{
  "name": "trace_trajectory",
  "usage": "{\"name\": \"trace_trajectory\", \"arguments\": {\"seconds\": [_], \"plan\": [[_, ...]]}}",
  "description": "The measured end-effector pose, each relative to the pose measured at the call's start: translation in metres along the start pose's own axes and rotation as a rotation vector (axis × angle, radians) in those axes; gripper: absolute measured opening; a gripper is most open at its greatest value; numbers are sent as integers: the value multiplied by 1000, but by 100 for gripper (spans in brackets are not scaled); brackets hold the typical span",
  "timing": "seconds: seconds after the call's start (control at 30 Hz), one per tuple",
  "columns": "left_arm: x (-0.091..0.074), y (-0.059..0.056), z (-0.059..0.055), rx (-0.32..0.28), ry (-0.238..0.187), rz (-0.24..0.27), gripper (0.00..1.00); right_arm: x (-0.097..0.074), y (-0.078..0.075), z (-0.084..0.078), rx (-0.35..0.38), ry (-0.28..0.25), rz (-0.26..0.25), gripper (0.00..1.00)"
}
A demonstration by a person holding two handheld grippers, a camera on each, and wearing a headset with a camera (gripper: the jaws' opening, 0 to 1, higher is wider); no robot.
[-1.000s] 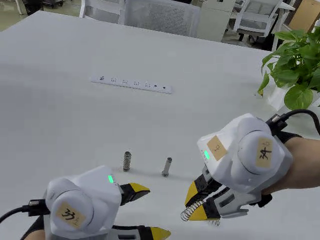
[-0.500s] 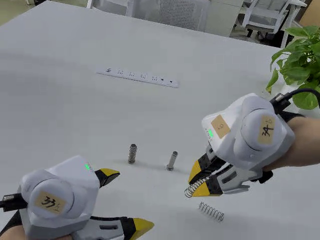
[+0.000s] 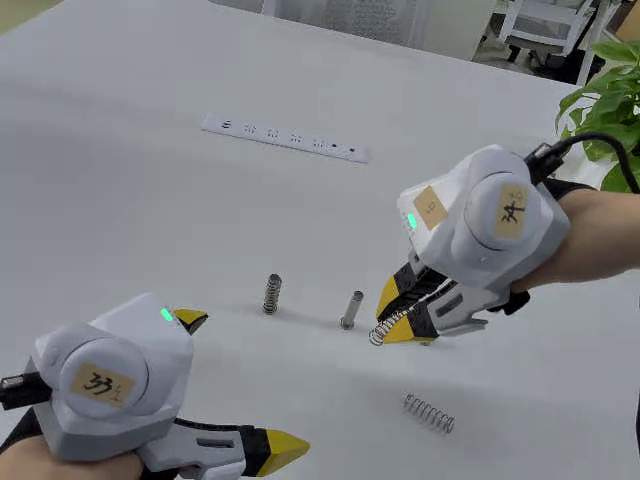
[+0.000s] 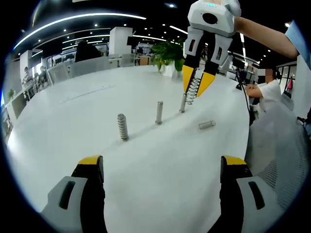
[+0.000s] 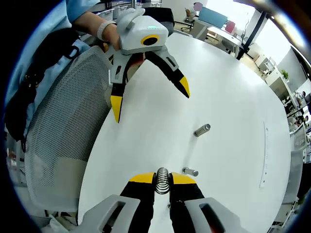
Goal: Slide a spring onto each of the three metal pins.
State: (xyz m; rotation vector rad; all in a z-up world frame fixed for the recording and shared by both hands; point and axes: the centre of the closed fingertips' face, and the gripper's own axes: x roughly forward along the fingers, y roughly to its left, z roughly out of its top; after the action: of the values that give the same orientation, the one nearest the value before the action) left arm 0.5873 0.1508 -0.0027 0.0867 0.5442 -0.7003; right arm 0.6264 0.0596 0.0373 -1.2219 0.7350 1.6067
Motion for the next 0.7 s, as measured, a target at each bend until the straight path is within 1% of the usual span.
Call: {"name": "trace_trajectory", "arguments": {"seconds": [0.17, 0.33, 0.53, 0.63, 0.7], "plan": [[0, 1, 3, -5, -6, -1, 99, 0, -16, 2, -22, 10, -13, 8], [1, 0, 4, -6, -8, -10, 99, 1, -36, 2, -41, 31, -25, 8], [2, -2, 4, -16, -8, -15, 99, 4, -46, -4, -63, 72, -10, 8], [2, -2, 2, -24, -10, -16, 99, 7, -48, -9, -73, 100, 3, 8], [2, -2, 2, -26, -10, -15, 99, 9, -50, -11, -75, 107, 11, 8]]}}
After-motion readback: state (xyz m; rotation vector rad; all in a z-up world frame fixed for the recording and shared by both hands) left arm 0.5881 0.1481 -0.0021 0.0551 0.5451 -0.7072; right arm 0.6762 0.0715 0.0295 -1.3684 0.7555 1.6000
